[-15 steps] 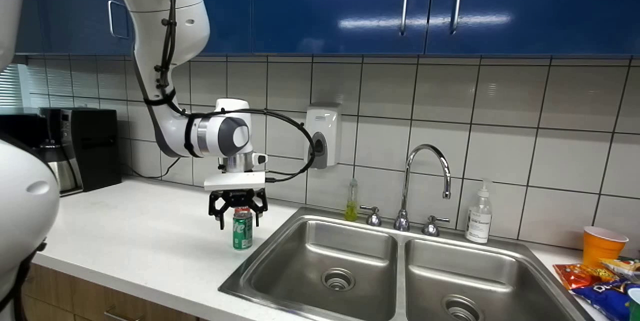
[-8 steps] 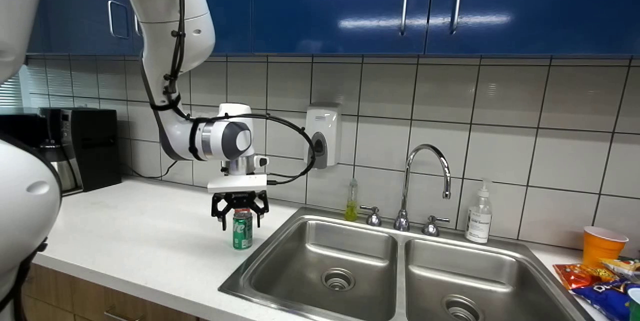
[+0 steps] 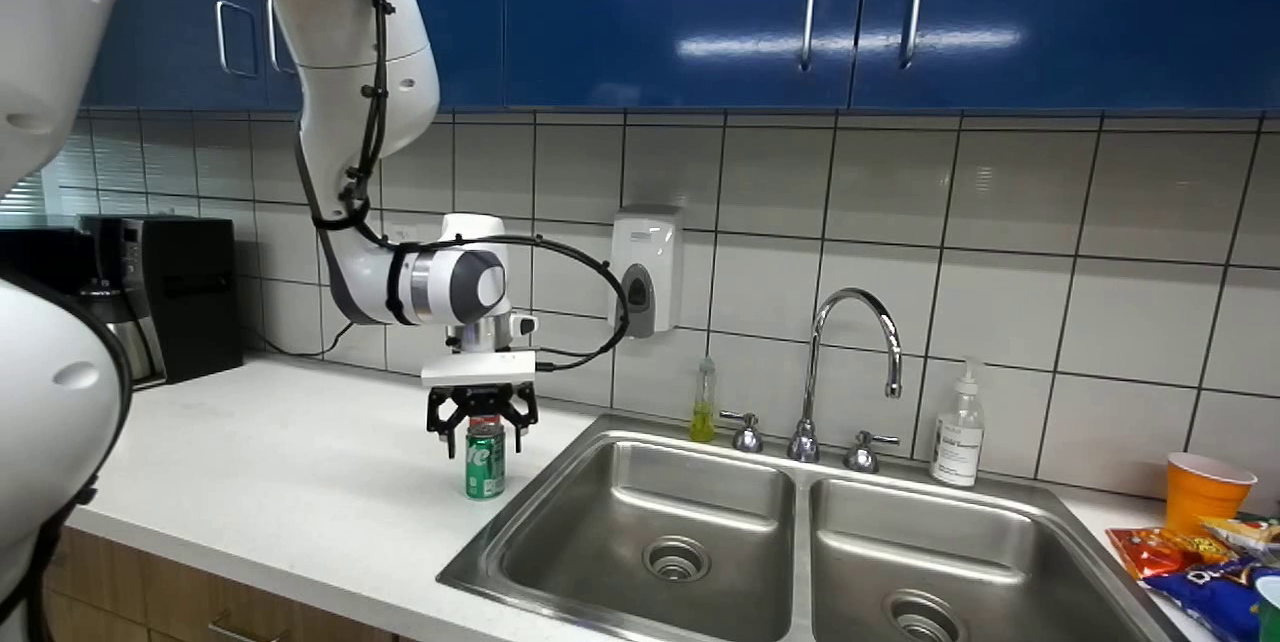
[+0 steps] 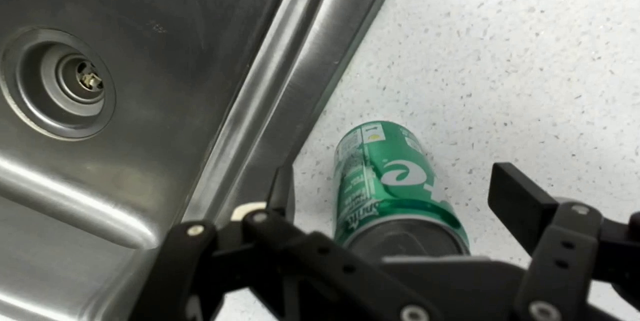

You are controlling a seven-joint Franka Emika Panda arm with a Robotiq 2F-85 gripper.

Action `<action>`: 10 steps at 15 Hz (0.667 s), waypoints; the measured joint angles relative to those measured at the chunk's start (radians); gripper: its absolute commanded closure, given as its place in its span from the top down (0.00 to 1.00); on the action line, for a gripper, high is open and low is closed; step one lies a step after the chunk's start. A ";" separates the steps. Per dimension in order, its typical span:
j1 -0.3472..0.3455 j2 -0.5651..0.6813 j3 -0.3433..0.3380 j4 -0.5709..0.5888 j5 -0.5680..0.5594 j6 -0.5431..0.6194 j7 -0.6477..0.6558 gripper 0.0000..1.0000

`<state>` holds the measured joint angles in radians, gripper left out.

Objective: Put the green can inside the sink

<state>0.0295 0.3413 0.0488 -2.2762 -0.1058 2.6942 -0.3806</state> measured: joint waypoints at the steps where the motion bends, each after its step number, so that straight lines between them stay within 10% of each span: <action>1: 0.000 0.007 0.001 0.008 0.000 0.000 0.000 1.00; 10: 0.000 0.055 0.008 0.055 0.000 0.000 0.000 1.00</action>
<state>0.0295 0.3959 0.0570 -2.2209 -0.1058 2.6942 -0.3806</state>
